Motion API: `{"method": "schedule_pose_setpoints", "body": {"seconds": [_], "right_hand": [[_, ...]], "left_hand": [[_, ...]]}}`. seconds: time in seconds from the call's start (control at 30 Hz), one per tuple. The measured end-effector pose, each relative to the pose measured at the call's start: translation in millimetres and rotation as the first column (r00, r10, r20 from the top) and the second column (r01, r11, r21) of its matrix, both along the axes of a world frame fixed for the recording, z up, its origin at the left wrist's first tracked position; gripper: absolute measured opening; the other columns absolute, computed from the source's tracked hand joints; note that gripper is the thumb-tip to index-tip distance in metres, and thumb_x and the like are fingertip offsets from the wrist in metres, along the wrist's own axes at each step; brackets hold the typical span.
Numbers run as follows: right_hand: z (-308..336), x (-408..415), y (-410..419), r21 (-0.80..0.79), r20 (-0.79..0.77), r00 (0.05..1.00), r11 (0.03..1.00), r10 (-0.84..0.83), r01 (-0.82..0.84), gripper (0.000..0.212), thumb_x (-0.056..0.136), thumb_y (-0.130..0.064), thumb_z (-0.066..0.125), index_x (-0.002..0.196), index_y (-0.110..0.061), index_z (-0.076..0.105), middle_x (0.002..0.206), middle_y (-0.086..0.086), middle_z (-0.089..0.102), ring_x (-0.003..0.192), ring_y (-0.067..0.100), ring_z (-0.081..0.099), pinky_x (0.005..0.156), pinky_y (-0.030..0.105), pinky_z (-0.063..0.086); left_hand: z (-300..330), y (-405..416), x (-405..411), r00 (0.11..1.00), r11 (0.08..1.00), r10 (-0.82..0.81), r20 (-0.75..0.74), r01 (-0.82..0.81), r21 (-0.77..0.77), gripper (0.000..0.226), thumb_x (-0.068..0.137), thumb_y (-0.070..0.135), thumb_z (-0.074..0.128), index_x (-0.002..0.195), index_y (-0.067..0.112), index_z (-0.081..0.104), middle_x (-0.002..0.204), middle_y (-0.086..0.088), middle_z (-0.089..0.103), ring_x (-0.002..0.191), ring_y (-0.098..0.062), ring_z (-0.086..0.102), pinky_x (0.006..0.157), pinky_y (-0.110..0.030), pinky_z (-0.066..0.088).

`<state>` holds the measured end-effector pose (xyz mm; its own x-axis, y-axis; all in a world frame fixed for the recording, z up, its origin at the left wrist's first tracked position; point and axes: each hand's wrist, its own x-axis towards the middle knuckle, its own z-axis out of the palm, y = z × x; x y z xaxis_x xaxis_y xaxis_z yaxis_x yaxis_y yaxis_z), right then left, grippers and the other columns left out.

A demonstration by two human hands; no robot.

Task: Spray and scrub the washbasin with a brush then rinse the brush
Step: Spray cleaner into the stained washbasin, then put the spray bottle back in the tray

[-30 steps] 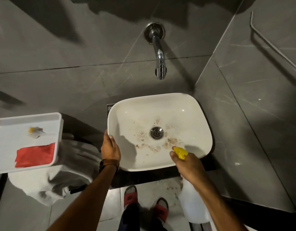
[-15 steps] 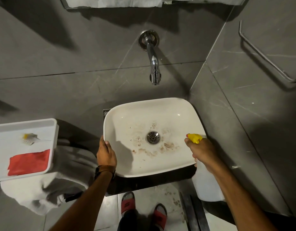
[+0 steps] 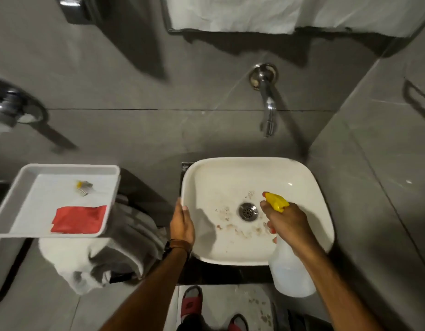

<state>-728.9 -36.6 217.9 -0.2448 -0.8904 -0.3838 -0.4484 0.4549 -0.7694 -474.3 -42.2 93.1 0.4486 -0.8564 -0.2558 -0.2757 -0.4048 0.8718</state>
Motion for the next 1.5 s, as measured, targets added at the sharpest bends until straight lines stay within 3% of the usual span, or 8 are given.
{"method": "schedule_pose_setpoints", "body": {"seconds": [0.17,0.33,0.47,0.73,0.87,1.03,1.37,1.5], "right_hand": [[25.6,73.5,-31.6,-0.120,-0.048,0.979,0.971,0.200,-0.204,0.047,0.075,-0.066,0.050,0.122,-0.067,0.053,0.069,-0.008,0.071,0.063,0.012,0.068,0.038,0.010,0.045],[31.4,184.7,-61.2,-0.158,0.003,0.936,0.924,0.352,-0.347,0.032,0.073,-0.055,0.060,0.101,-0.068,0.067,0.066,-0.001,0.072,0.059,0.025,0.070,0.054,0.044,0.063],[23.2,287.9,-79.5,-0.225,-0.021,0.866,0.842,0.500,-0.491,0.049,0.071,-0.045,0.054,0.108,-0.078,0.056,0.070,-0.004,0.069,0.073,0.030,0.068,0.068,0.048,0.063],[-19.9,490.2,-101.0,-0.267,0.171,0.679,0.697,0.714,-0.666,0.042,0.077,-0.028,0.062,0.098,-0.064,0.070,0.078,-0.003,0.073,0.059,0.012,0.062,0.051,0.036,0.061],[-57.9,578.0,-110.1,-0.337,0.308,0.528,0.609,0.792,-0.718,0.030,0.090,-0.014,0.070,0.088,-0.043,0.077,0.088,-0.013,0.076,0.082,0.006,0.067,0.074,0.026,0.056],[-107.4,664.4,-109.0,-0.406,0.398,0.352,0.506,0.847,-0.761,0.027,0.096,-0.025,0.071,0.119,-0.038,0.067,0.109,-0.030,0.072,0.111,-0.002,0.066,0.095,0.015,0.050],[-182.0,754.1,-94.2,-0.334,0.503,0.329,0.530,0.800,-0.779,0.038,0.094,-0.023,0.073,0.130,-0.030,0.064,0.123,0.005,0.074,0.117,0.016,0.068,0.096,0.021,0.050],[-189.6,764.2,-85.8,-0.308,0.442,0.272,0.429,0.855,-0.849,0.047,0.091,-0.019,0.075,0.137,-0.020,0.064,0.130,0.002,0.071,0.119,0.014,0.066,0.099,0.023,0.052]], "left_hand": [[6.6,4.2,35.6,0.989,0.984,0.141,-0.041,-0.144,-0.101,0.046,0.105,0.022,0.036,0.148,0.007,0.038,0.153,-0.010,0.041,0.142,-0.020,0.037,0.115,-0.024,0.025],[15.4,3.6,122.0,0.932,0.920,0.357,-0.055,-0.362,-0.152,0.046,0.105,0.021,0.034,0.149,0.005,0.036,0.155,-0.010,0.038,0.144,-0.022,0.035,0.119,-0.033,0.025],[13.0,8.2,197.5,0.860,0.846,0.506,-0.068,-0.510,-0.157,0.046,0.105,0.022,0.035,0.149,0.007,0.036,0.155,-0.012,0.039,0.143,-0.026,0.036,0.114,-0.022,0.022],[-31.0,32.4,329.9,0.641,0.635,0.759,-0.114,-0.767,-0.088,0.048,0.106,0.026,0.032,0.152,0.012,0.032,0.158,-0.008,0.034,0.145,-0.023,0.032,0.116,-0.025,0.020],[-61.9,30.1,374.6,0.587,0.587,0.796,-0.147,-0.808,-0.044,0.050,0.106,0.028,0.031,0.154,0.014,0.027,0.160,-0.004,0.029,0.147,-0.019,0.027,0.118,-0.026,0.018],[-94.4,18.6,403.9,0.594,0.597,0.798,-0.106,-0.803,-0.004,0.054,0.105,0.021,0.031,0.156,0.013,0.015,0.164,0.000,0.016,0.150,-0.012,0.015,0.114,-0.015,0.007],[-121.0,9.9,415.5,0.656,0.656,0.754,-0.003,-0.753,0.049,0.068,0.101,0.011,0.035,0.157,0.019,-0.002,0.165,0.005,-0.001,0.144,0.000,0.001,0.117,-0.016,0.001],[-119.6,8.7,416.9,0.647,0.647,0.763,-0.018,-0.762,0.024,0.064,0.102,0.020,0.035,0.157,0.023,0.001,0.165,0.000,0.012,0.150,-0.019,0.018,0.123,-0.039,0.018]]}}
